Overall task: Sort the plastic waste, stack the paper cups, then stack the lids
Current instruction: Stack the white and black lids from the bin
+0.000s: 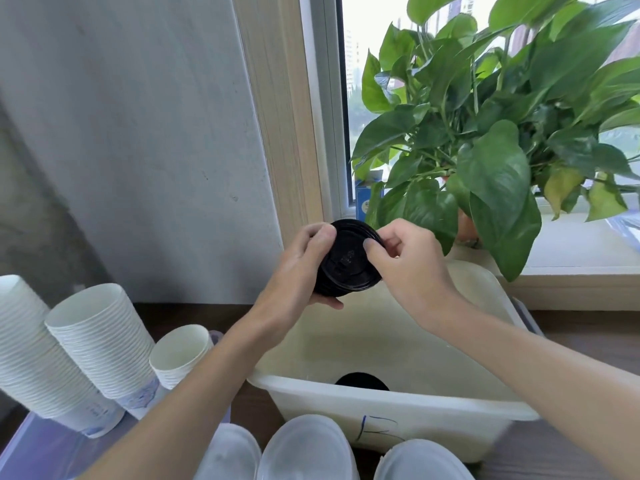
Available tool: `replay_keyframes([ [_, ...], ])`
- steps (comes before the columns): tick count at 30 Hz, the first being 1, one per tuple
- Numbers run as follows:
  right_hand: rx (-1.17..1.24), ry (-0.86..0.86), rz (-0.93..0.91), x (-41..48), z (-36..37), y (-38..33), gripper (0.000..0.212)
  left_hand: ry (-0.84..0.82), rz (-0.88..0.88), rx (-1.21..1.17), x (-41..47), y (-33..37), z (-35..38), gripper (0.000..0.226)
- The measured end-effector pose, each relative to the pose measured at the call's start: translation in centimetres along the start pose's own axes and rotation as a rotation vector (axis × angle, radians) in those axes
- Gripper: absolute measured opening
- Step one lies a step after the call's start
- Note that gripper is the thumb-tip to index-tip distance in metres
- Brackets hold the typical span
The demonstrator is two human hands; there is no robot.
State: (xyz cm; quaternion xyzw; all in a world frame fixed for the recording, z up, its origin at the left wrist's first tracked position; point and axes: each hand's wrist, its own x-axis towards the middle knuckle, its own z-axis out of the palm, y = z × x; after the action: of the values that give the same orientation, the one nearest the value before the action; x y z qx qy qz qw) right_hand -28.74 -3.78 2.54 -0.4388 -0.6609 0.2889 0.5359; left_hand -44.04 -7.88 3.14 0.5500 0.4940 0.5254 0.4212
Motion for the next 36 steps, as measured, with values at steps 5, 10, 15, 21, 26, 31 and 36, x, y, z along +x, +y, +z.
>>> replay_keyframes([
  [5,0.060,-0.033,-0.022,0.24,0.35,0.16,0.010,0.028,0.049,0.046,0.24,-0.56,-0.08,0.034],
  [10,0.278,-0.228,0.107,-0.06,0.62,-0.32,0.017,0.018,0.048,-0.034,0.07,-0.57,-0.02,0.026],
  [15,0.312,-0.300,0.147,-0.24,0.62,-0.36,0.016,0.039,0.057,0.000,0.19,-0.63,-0.18,0.024],
  [21,0.236,-0.325,0.094,-0.23,0.79,-0.28,0.020,0.047,0.074,0.011,-0.01,-0.62,-0.52,0.020],
  [26,0.192,-0.350,0.053,-0.22,0.87,0.00,0.015,0.043,0.088,0.028,-0.11,-0.49,-0.51,0.016],
  [31,0.264,-0.356,0.164,-0.19,0.66,0.02,0.022,0.019,0.113,0.081,-0.01,-0.73,-0.45,0.017],
  [36,0.164,-0.282,0.037,-0.17,0.77,0.00,0.021,0.014,0.115,0.076,-0.06,-0.75,-0.34,0.021],
])
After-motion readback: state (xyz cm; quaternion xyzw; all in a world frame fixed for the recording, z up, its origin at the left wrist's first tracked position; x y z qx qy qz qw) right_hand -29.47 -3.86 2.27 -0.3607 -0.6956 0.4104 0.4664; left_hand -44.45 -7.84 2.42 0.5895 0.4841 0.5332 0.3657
